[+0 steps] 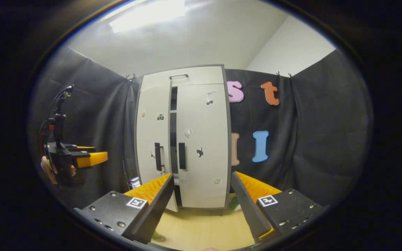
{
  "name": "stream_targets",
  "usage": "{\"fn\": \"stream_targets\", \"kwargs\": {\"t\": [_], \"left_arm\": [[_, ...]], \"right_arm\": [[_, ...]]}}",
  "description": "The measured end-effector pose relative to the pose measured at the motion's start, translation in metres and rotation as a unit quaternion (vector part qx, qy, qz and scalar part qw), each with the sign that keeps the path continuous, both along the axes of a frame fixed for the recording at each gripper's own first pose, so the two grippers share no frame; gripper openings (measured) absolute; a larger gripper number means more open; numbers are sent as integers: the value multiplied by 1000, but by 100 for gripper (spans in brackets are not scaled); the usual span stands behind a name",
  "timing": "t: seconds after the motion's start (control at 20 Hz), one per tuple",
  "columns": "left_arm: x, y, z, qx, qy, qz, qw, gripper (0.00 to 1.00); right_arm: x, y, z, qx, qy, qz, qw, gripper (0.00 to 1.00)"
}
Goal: Grasp the bottle in the cabinet with the left hand and place it on the coaster, then close the right door with the right hand and the left door with the left hand.
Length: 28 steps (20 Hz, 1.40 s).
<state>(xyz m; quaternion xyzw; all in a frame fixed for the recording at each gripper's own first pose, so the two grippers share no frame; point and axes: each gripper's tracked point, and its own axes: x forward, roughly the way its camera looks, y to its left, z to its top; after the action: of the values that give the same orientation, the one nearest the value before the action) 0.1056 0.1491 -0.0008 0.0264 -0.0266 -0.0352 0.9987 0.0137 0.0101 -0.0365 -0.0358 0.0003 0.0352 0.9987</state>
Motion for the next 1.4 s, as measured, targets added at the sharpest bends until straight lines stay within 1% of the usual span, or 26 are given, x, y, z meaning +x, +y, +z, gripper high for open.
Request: {"fn": "stream_targets", "kwargs": {"t": [0.2, 0.35, 0.45, 0.5, 0.55, 0.65, 0.75, 0.8, 0.85, 0.9, 1.0, 1.15, 1.2, 1.25, 1.4], "left_arm": [[-11, -5, -5, -8, 8, -3, 1000, 96], [-17, 1, -3, -17, 1, 0, 1000, 98], [-17, 5, -4, -17, 3, 2, 1000, 98], [-20, 10, -6, -17, 7, 6, 1000, 100], [-21, 14, -7, -19, 8, 10, 1000, 98], [-21, 16, -8, -23, 10, 8, 1000, 98], [-22, 23, -10, -22, 12, 10, 1000, 98], [-22, 26, -10, -23, 10, 9, 1000, 100], [-21, 27, -11, -24, 10, 7, 1000, 100], [-21, 29, -14, -25, 14, 6, 1000, 98], [-24, 27, -19, -28, 21, -7, 999, 98], [-21, 21, -13, -34, 5, -30, 999, 98], [-20, 20, -10, -36, -2, -31, 999, 98], [-19, 19, -8, -40, -7, -34, 999, 98], [-19, 6, -5, -55, -14, -57, 997, 98]], "right_arm": [[-7, 12, -4, -5, -2, 1, 1000, 100], [-9, 27, -3, -14, 2, 9, 1000, 100], [-6, 35, -6, -15, 10, 13, 1000, 100], [-4, 38, -9, -11, 12, 13, 1000, 100], [-1, 40, -8, -8, 11, 8, 1000, 100], [5, 45, -10, -9, 10, 0, 1000, 100], [7, 59, -8, -14, -1, 13, 1000, 100], [9, 68, -9, -13, -1, 23, 1000, 97], [8, 72, -12, -13, 2, 26, 1000, 99], [7, 72, -13, -16, 4, 22, 1000, 100], [6, 75, -19, -23, 13, 18, 999, 100], [3, 79, -19, -30, 15, 13, 999, 100], [2, 81, -17, -29, 13, 13, 999, 97], [1, 84, -17, -27, 11, 14, 999, 100], [-1, 87, -9, -13, 6, 11, 1000, 99]]}}
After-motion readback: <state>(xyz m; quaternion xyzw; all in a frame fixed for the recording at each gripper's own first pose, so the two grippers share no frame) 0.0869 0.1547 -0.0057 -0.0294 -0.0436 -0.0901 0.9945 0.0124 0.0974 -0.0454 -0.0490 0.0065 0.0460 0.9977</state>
